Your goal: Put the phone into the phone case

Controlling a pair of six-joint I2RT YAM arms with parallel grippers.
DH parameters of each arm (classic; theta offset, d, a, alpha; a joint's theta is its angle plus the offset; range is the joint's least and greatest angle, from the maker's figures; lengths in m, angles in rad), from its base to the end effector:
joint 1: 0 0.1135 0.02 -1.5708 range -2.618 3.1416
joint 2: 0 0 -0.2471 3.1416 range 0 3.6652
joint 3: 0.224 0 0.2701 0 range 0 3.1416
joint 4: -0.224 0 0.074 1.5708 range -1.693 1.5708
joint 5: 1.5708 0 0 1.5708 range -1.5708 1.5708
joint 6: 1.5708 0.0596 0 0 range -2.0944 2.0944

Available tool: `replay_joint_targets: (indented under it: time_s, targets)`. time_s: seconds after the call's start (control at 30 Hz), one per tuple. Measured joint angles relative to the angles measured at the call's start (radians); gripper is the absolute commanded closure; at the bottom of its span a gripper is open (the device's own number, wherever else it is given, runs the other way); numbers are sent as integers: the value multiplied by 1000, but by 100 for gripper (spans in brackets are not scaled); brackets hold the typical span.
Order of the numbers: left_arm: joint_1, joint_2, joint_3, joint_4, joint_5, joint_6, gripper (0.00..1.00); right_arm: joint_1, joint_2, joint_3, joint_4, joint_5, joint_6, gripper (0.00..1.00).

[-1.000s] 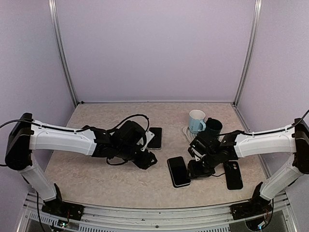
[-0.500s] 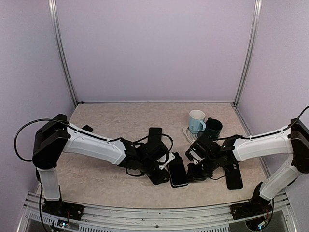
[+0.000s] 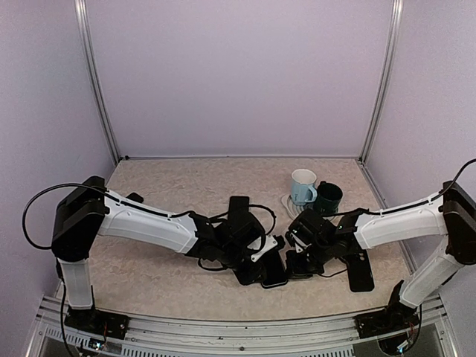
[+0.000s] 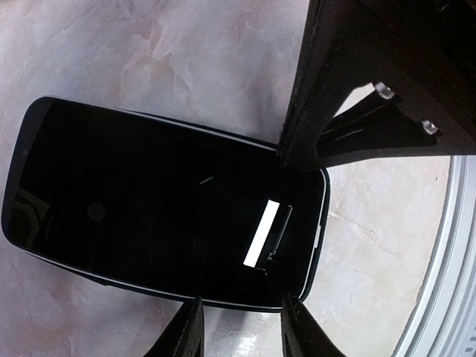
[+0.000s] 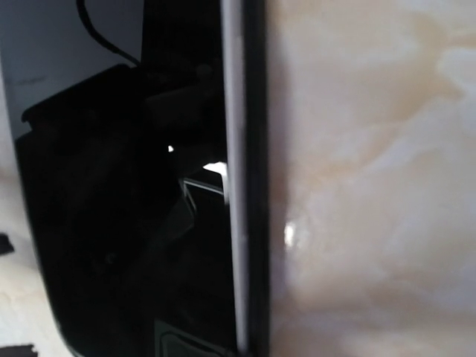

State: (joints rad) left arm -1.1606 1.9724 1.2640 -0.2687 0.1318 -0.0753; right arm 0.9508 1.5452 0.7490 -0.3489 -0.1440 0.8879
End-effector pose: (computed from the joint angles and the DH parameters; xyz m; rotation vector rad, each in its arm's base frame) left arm 0.1643 -0.3975 0.1049 1.4225 2.2546 -0.6157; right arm 0.1648 0.2456 0.0931 -0.1378 2.9272 0.6317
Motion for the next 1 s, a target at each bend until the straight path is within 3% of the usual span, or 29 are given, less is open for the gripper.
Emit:
replay_joint_targets:
  time_s: [0.2, 0.27, 0.33, 0.4, 0.53, 0.6, 0.73, 0.87, 1.0]
  targets:
    - [-3, 36, 6, 21, -20, 27, 74, 13, -13, 28, -45, 41, -1, 90]
    - [-3, 39, 6, 21, -27, 32, 77, 8, -18, 37, -65, 56, -10, 82]
    - [-3, 39, 6, 22, -31, 35, 76, -1, -29, 48, -80, 65, -18, 69]
    - [-2, 33, 0, 27, -31, 35, 73, -15, -37, 73, -97, 81, -34, 47]
    - [26, -19, -69, 53, -21, 11, 61, -37, -16, 158, -143, 131, -61, 11]
    - [76, -95, -125, 60, -10, -23, 51, -37, 17, 212, -145, 139, -68, 1]
    - [256, -344, -203, 119, -38, -113, 36, -30, 98, 304, -163, 161, -89, 1]
    - [395, -536, -250, 194, -120, -179, 33, -13, 187, 378, -211, 190, -93, 1]
    - [422, -595, -303, 211, -148, -209, 32, 10, 279, 436, -259, 193, -99, 1]
